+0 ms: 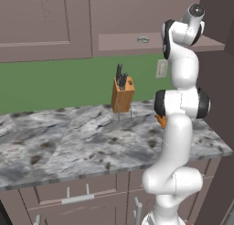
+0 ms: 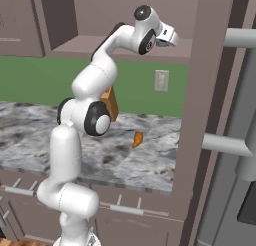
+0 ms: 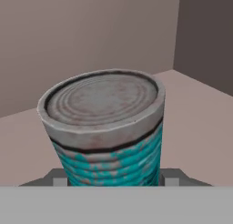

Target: Restock the canned food cabinet by taking the new fresh canned food from the counter and placing it in the cabinet. Then, take the old canned food from the cabinet and place it on the counter.

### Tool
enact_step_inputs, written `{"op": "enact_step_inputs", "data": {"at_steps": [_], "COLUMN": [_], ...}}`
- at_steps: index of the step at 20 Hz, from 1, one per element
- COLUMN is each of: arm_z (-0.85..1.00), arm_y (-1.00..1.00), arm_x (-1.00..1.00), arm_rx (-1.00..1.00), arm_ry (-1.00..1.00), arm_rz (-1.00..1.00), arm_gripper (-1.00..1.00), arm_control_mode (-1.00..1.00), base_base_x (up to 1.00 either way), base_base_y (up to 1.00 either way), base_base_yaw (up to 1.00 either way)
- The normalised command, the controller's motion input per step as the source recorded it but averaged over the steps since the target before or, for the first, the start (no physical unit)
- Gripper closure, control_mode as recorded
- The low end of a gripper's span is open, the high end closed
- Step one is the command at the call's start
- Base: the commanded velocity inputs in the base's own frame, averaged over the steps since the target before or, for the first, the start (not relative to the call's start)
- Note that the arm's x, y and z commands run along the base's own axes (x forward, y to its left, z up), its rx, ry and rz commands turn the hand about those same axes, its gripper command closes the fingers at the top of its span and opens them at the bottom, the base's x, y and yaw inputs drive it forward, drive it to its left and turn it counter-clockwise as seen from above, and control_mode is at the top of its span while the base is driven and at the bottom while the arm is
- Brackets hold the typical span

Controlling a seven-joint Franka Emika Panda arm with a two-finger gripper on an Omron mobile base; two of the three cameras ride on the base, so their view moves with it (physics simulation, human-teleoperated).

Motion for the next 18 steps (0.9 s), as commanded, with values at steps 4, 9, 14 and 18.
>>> {"op": "enact_step_inputs", "data": {"at_steps": [4,9,14,18], "arm_z": [-0.05,0.00,0.07,-0.06], "arm_y": [-0.04,0.21,0.73,0.99], "arm_x": [0.11,-0.78,-1.00,-1.00], "arm_rx": [-0.01,0.00,0.00,0.00], "arm_ry": [0.00,-0.05,-0.10,-0.01], "arm_rz": [0.00,0.01,0.10,0.14], "arm_gripper": [1.00,1.00,1.00,1.00], "arm_control_mode": [-1.00,-1.00,-1.00,-1.00], "base_base_x": [0.00,0.00,0.00,0.00], "base_base_y": [0.00,0.00,0.00,0.00], "base_base_yaw": [0.00,0.00,0.00,0.00]}}
